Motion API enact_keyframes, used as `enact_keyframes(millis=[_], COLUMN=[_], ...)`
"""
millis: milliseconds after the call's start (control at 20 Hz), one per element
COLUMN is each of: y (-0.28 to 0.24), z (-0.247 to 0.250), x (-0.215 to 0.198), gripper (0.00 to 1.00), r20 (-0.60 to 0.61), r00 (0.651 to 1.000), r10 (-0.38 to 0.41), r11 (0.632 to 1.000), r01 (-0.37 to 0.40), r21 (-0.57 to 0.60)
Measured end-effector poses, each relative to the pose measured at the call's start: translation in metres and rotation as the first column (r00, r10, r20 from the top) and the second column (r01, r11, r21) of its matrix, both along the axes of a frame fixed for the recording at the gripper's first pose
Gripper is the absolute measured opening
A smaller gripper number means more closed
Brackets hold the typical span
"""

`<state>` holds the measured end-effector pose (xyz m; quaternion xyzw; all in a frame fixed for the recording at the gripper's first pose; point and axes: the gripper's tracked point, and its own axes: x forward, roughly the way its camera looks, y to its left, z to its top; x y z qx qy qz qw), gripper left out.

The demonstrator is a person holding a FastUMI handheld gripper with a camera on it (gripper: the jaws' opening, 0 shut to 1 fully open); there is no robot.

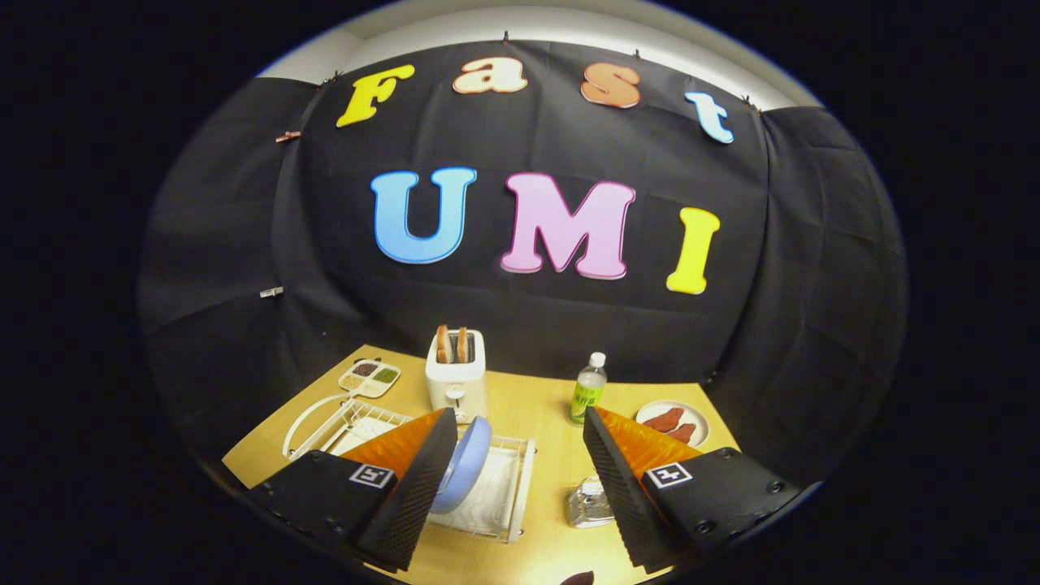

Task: Take the plate from the dish rack, then take the spoon from the basket and place it into the plate.

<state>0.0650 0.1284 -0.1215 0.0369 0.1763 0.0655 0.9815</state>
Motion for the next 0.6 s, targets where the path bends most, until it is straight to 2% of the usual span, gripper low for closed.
enact_keyframes(millis=[100,250,500,600], y=[0.014,0.036,0.055,0.06], z=[-0.033,-0.077,-0.155,-0.179], x=[0.011,0.027,0.043,0.048], gripper=[0.96,0.9,0.75,0.67], r20=[-0.07,-0.189,-0.404,-0.445], r00=[0.997,0.98,0.9,0.877], r10=[-0.013,-0.055,-0.162,-0.184], r11=[1.0,0.998,0.965,0.958], r01=[0.011,0.062,0.23,0.261], r21=[-0.019,0.03,0.125,0.119])
